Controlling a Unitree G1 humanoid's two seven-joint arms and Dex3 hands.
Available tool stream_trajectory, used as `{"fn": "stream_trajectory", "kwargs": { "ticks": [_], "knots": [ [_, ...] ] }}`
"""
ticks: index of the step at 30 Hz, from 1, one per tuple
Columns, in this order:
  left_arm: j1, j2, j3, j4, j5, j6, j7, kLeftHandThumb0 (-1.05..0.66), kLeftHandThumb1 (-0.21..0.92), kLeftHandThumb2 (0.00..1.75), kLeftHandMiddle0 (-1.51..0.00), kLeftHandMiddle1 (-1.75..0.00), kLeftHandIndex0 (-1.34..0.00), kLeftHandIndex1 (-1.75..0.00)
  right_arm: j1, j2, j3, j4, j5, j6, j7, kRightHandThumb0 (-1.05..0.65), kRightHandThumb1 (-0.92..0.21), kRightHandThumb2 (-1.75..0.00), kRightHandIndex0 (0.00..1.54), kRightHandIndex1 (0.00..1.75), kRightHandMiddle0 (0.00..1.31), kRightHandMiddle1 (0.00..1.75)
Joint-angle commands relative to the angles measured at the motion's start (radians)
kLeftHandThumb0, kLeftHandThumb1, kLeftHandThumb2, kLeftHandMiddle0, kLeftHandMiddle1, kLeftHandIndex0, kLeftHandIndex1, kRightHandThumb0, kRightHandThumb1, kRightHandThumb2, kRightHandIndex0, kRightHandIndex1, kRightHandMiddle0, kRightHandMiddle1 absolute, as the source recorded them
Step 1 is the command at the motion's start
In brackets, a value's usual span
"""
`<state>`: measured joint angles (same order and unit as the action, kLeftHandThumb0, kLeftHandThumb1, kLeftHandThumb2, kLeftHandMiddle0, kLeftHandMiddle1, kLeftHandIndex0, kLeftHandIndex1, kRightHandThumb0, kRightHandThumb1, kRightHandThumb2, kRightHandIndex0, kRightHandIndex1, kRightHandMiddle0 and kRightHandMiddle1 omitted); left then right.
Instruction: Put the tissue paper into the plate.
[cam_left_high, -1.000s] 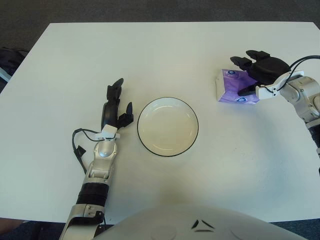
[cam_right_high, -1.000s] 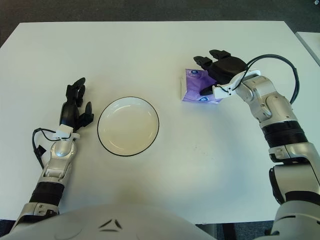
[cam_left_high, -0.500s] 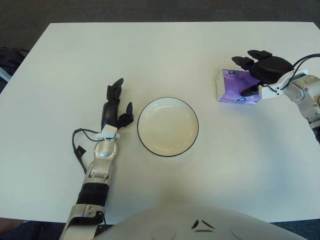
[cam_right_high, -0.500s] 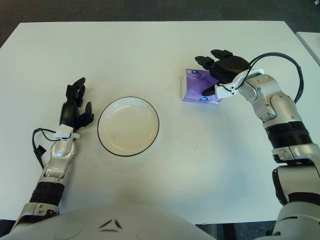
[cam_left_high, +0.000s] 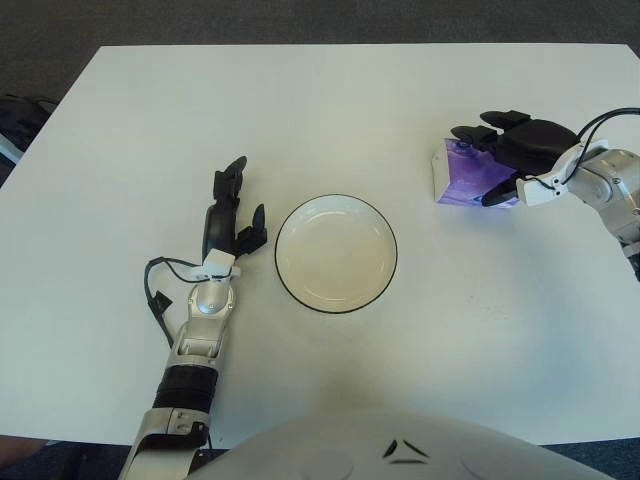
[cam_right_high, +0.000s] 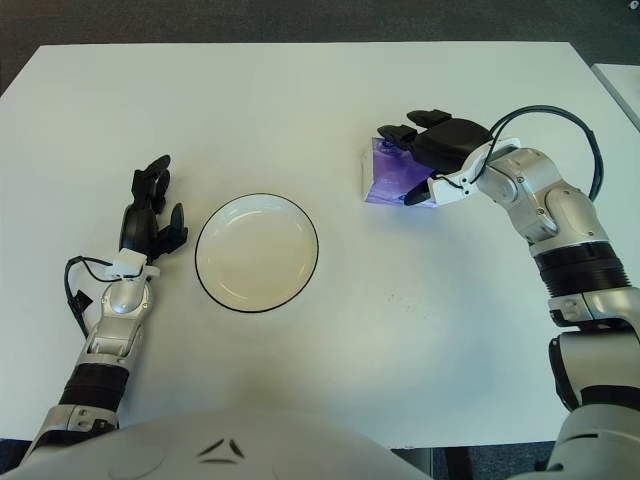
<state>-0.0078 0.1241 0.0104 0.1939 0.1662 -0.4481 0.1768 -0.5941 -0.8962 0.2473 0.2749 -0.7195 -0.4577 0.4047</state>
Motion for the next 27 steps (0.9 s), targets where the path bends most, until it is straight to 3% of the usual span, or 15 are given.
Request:
{"fn": "stream_trajectory", "kwargs": {
  "ticks": [1,27],
  "knots": [
    [0.094,-0.011,-0.010,0.116,0.020,0.007,0.004,-0.70,0.92,0.79,-0.29,-0.04,0.00,-0.71,-0.012,-0.007,0.005,0.004,0.015,-0.025,0.011,-1.05,-0.91,-0.10,0.00,0.00,0.00,0.00],
    [0.108,-0.020,-0.014,0.105,0.029,0.006,0.021,-0.69,0.92,0.79,-0.29,-0.04,0.00,-0.71,-0.046,0.043,0.061,0.107,-0.025,-0.122,-0.044,-1.05,-0.92,-0.19,0.00,0.00,0.00,0.00]
  ]
}}
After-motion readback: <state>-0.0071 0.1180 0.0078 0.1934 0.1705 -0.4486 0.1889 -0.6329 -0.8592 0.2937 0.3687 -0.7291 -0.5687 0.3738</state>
